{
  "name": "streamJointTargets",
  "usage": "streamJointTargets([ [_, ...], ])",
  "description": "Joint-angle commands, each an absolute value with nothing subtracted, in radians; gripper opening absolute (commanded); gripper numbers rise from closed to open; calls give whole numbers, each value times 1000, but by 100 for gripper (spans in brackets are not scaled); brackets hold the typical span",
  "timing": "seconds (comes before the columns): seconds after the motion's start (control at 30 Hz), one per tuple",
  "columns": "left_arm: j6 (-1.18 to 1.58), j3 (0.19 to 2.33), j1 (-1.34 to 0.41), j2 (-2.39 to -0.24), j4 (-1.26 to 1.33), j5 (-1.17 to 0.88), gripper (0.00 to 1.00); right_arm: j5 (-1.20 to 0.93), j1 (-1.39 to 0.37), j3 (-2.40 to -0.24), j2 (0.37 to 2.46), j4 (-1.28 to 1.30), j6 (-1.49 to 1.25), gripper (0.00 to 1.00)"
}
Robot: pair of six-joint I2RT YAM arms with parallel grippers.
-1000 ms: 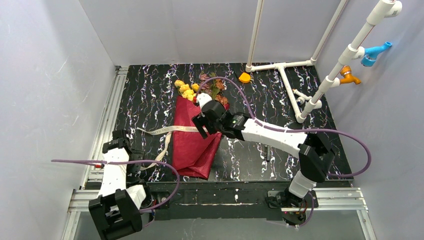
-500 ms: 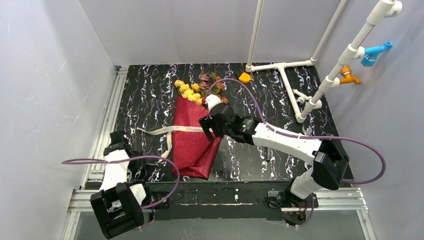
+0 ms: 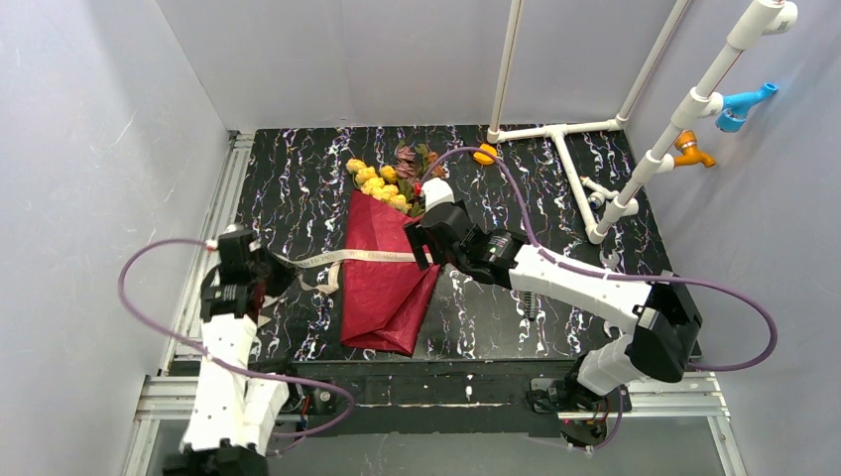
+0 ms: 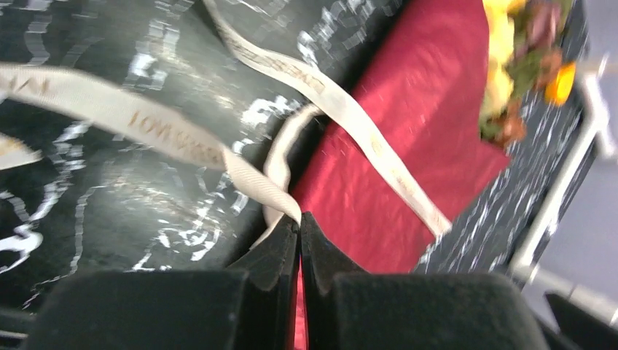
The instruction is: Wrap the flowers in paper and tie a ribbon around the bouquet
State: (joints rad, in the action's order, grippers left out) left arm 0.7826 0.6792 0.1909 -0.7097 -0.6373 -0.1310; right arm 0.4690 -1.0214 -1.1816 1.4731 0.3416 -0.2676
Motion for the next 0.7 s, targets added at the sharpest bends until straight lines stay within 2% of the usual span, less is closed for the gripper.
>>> streamJointTargets([
  [0.0, 737, 807, -59, -898, -529, -52, 0, 563, -1017, -1166, 1407, 303, -353, 86],
  [0.07, 716, 918, -239, -1021, -488, 22, 0, 581, -1015, -1144, 1392, 298, -385, 86],
  [0.17, 606, 1115, -397, -1249, -486, 41, 0, 599, -1013, -1112, 1370, 303, -426, 86],
  [0.2, 548, 1182, -440, -1337, -505, 11, 3, 606, -1013, -1101, 1362, 306, -440, 86],
  [0.23, 487, 1237, -482, -1414, -524, -32, 13, 617, -1011, -1088, 1349, 309, -451, 86],
  [0.27, 413, 1281, -514, -1491, -549, -68, 27, 624, -1008, -1075, 1337, 315, -465, 86],
  [0.33, 370, 1339, -555, -1595, -631, -6, 60, 639, -1003, -1049, 1304, 324, -490, 89],
  [0.43, 383, 1268, -563, -1563, -585, 1, 94, 644, -987, -1009, 1266, 318, -509, 92],
  [0.47, 397, 1229, -563, -1520, -548, 0, 98, 639, -983, -999, 1258, 312, -509, 93],
  [0.53, 408, 1191, -563, -1436, -523, 10, 98, 626, -973, -991, 1256, 302, -504, 93],
  [0.67, 452, 1231, -558, -1335, -684, 173, 98, 575, -967, -1008, 1285, 284, -467, 93],
])
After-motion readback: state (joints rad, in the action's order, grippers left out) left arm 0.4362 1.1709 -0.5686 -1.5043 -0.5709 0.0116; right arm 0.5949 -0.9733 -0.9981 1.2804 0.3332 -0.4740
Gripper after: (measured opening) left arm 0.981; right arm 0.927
